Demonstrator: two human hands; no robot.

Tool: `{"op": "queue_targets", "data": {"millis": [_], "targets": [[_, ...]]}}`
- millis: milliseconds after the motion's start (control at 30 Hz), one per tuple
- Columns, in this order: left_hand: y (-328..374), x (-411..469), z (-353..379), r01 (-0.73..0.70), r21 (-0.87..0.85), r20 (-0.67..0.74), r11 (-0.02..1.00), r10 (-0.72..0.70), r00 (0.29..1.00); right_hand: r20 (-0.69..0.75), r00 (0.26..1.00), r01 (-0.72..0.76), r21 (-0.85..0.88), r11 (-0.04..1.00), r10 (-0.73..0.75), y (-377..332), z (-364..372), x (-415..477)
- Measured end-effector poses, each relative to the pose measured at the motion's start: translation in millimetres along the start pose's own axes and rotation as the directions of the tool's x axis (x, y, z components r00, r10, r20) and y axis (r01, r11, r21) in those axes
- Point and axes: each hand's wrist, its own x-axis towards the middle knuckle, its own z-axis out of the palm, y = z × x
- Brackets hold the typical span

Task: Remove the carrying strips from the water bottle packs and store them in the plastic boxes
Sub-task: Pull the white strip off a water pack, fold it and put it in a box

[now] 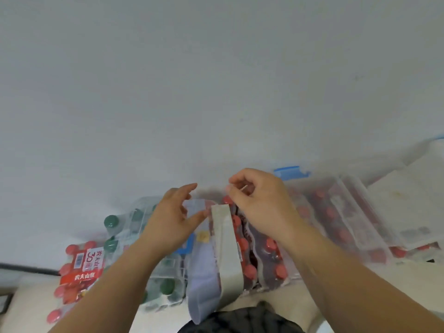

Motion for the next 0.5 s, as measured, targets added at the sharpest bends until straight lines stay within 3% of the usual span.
{"op": "queue_targets", "data": {"millis": [100, 200, 333, 500], "targets": [[-42.4, -8.6, -26.3, 0.097, 0.08, -0.03, 0.992, -0.095, 0.995, 0.182, 0.983, -0.015, -0.098, 0.995, 0.033, 4.5, 52.9, 4.5], [-78.0, -14.1, -44.4, 0.149, 0.267, -0.036, 0.952, -0.145, 0.989, 0.299, 0.937, -0.096, -0.27, 0.958, 0.178, 21.6, 89.6, 6.0], [-101.4, -22.9, -53.8, 0.197, 0.455, 0.019, 0.868, -0.231, 0.973, 0.298, 0.908, -0.182, -0.356, 0.917, 0.296, 32.8, 111.1, -10.6], [-111.0, -34.8, -50.1, 0.181, 0.502, 0.151, 0.846, -0.292, 0.944, 0.249, 0.916, -0.177, -0.455, 0.873, 0.315, 40.6, 124.2, -27.4]]}}
